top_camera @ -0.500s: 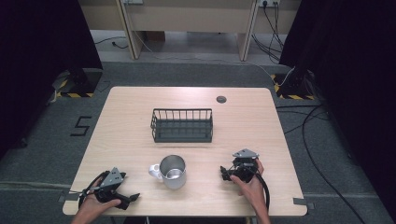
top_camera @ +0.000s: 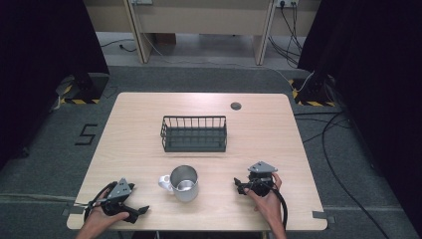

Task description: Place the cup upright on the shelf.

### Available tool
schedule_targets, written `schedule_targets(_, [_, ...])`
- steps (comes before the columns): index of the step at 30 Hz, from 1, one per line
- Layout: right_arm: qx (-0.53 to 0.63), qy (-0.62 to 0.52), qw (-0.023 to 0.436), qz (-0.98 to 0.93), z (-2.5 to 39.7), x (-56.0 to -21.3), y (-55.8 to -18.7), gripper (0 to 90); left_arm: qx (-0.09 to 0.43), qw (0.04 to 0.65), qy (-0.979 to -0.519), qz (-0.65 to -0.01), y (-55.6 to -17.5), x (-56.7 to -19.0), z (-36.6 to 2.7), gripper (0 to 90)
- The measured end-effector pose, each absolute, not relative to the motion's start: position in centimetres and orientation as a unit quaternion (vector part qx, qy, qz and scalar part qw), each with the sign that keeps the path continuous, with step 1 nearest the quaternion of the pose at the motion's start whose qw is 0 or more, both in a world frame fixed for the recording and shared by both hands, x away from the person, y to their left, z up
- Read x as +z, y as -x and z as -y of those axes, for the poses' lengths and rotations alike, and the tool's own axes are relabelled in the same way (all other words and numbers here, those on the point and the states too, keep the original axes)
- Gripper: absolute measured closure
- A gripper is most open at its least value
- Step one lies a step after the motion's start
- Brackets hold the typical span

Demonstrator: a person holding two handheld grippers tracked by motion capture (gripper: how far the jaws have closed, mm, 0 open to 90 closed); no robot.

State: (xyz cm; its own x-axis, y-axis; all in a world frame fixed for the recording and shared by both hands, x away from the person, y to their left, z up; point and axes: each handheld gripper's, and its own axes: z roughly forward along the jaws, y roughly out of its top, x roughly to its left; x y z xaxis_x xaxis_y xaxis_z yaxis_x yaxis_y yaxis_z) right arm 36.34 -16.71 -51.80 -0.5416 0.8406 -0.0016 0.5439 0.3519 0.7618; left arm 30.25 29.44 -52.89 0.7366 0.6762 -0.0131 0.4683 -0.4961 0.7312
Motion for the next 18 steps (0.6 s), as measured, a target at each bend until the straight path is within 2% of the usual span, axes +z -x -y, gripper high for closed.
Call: schedule_targets(18, [0.465,-0.364,0.186,-0.785,13.9,-50.0,-33.5,15.5,0.139,0.374,-0.854,-0.335,-30.3,-52.9,-29.4,0.0])
